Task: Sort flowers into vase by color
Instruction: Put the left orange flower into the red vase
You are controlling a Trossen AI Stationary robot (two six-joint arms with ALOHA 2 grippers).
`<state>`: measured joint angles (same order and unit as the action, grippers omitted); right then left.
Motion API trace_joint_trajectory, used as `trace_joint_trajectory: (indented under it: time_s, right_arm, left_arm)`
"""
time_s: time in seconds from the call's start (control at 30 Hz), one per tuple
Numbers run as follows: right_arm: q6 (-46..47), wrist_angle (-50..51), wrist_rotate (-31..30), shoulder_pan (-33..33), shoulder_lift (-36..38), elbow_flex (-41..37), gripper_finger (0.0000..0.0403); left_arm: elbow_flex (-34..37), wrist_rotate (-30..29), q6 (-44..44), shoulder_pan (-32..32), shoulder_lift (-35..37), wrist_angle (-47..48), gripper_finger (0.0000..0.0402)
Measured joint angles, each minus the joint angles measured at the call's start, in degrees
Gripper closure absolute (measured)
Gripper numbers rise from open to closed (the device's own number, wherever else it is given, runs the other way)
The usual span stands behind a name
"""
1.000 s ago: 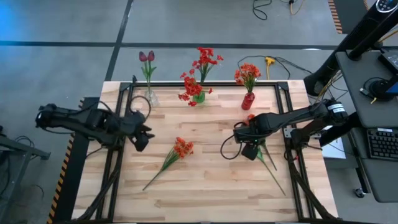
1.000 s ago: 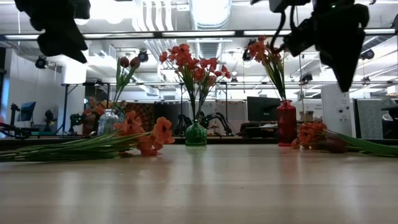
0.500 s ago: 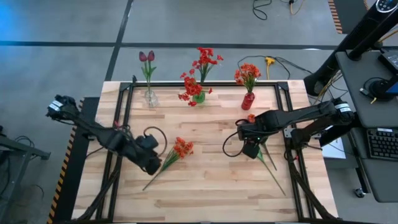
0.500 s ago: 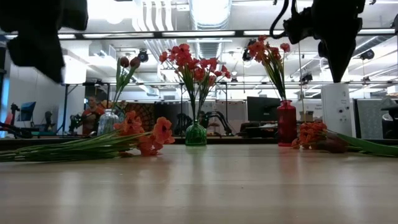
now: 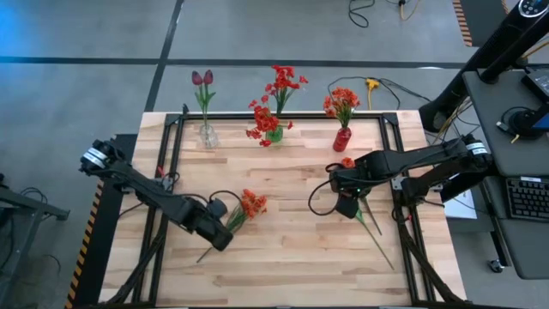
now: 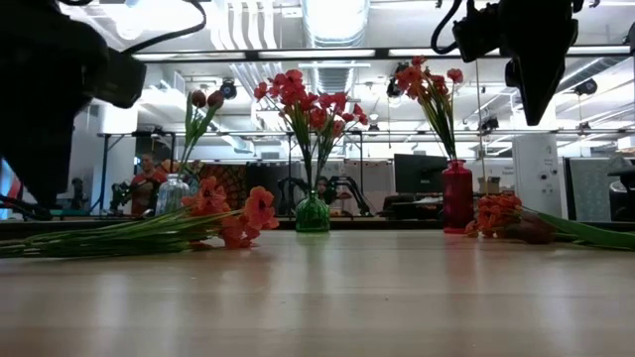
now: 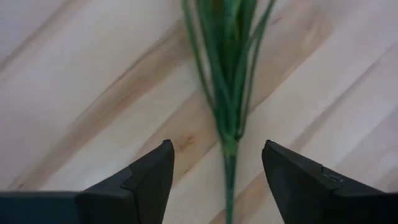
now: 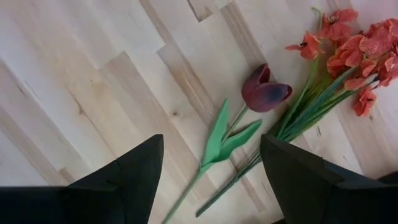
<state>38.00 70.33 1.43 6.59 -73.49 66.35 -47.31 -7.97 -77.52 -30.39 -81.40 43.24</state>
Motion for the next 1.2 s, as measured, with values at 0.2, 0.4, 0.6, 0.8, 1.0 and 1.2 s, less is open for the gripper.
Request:
trace_joint_trajectory:
  time_s: [0.2, 0.4, 0.6, 0.8, 1.0, 1.2]
  right_arm:
    - [-0.95, -0.40, -0.02, 0.00, -0.02, 0.00, 0.0142]
    - [-1.58, -0.76, -0.07, 0.00, -0.02, 0.00, 0.0142]
    - [-1.57, -0.82, -0.07, 0.00, -0.02, 0.00, 0.0142]
    - [-0.53, -0.82, -0.02, 0.00, -0.04, 0.00, 0.0142]
    - [-0.51, -0.95, -0.02, 0.00, -0.07, 0.00, 0.0142]
    - [-0.57, -0.97, 0.00, 0.02, -0.07, 0.00, 0.0142]
  left_arm:
    - [-4.19, -0.57, 1.29, -0.27, -5.86, -0.01, 0.0169]
    - [-7.02, -0.90, 2.16, -0.44, -12.97, 1.27, 0.0178]
    - [-8.09, -0.87, 2.26, -0.44, -17.17, 1.77, 0.0205]
    - [-8.16, -0.52, 3.44, -0.44, -18.31, 1.79, 0.0271]
    - [-8.16, -0.48, 5.01, -0.44, -18.22, 2.08, 0.0363]
    - [-8.16, -0.50, 6.17, -0.90, -17.82, 3.28, 0.0390]
